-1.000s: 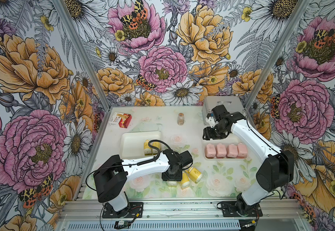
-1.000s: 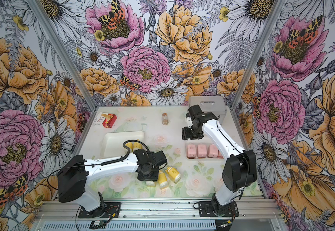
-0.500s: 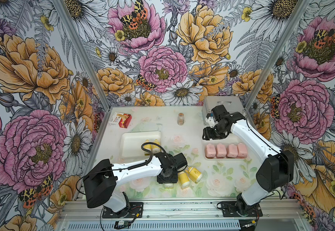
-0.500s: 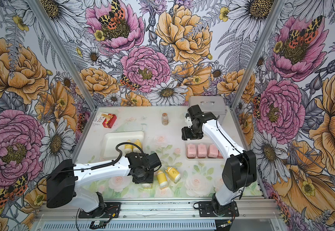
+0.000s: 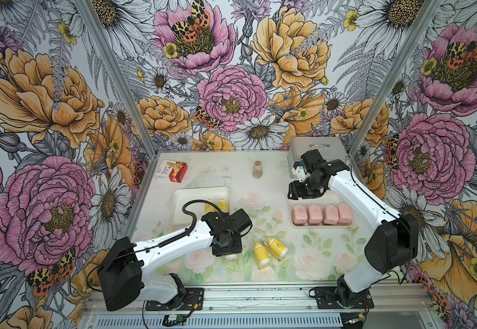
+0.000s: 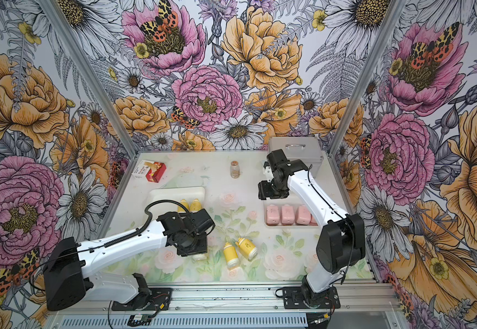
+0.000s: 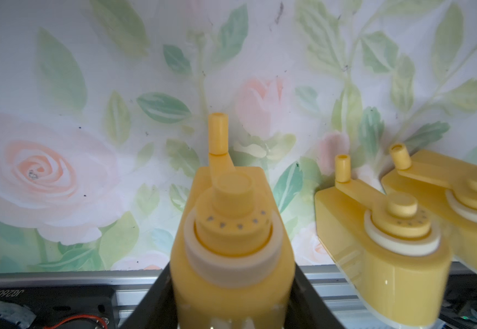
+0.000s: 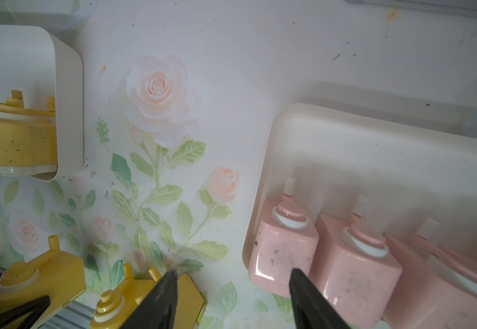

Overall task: Place the pencil sharpeners by color into the storage box
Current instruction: Pick up the pencil sharpener from the center of the board, then place the pencil sharpener in the storage box.

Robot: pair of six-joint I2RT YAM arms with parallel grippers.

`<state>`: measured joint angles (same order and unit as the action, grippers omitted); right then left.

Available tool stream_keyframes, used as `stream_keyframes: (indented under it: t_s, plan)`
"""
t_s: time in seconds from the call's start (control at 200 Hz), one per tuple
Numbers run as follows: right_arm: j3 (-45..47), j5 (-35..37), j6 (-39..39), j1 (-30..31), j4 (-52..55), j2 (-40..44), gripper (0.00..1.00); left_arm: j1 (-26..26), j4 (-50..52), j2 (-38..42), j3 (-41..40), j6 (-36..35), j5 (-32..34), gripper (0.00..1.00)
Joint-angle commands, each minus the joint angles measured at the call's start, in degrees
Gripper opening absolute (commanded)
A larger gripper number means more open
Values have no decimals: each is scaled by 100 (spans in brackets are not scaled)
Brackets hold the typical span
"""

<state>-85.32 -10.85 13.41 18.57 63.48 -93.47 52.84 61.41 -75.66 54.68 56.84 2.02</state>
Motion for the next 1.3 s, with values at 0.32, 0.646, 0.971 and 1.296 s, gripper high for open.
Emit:
stream_keyframes:
  t_s: [0.32,0.646,0.971,1.296]
  plan:
    - [-90,-106,-51,54,-98,-3,65,-3077,1670,884,1434,-2496,-191,24]
    - [-46,-144,-73,52,-90,119,65,-4614,1682,-597,2594,-3954,-538,25]
    - [-12,-136,-90,53,-90,145,65,-4874,1602,-1810,3161,-4609,-643,25]
    - [20,-119,-93,59,-97,96,65,-4862,1297,-2358,3050,-4703,-677,25]
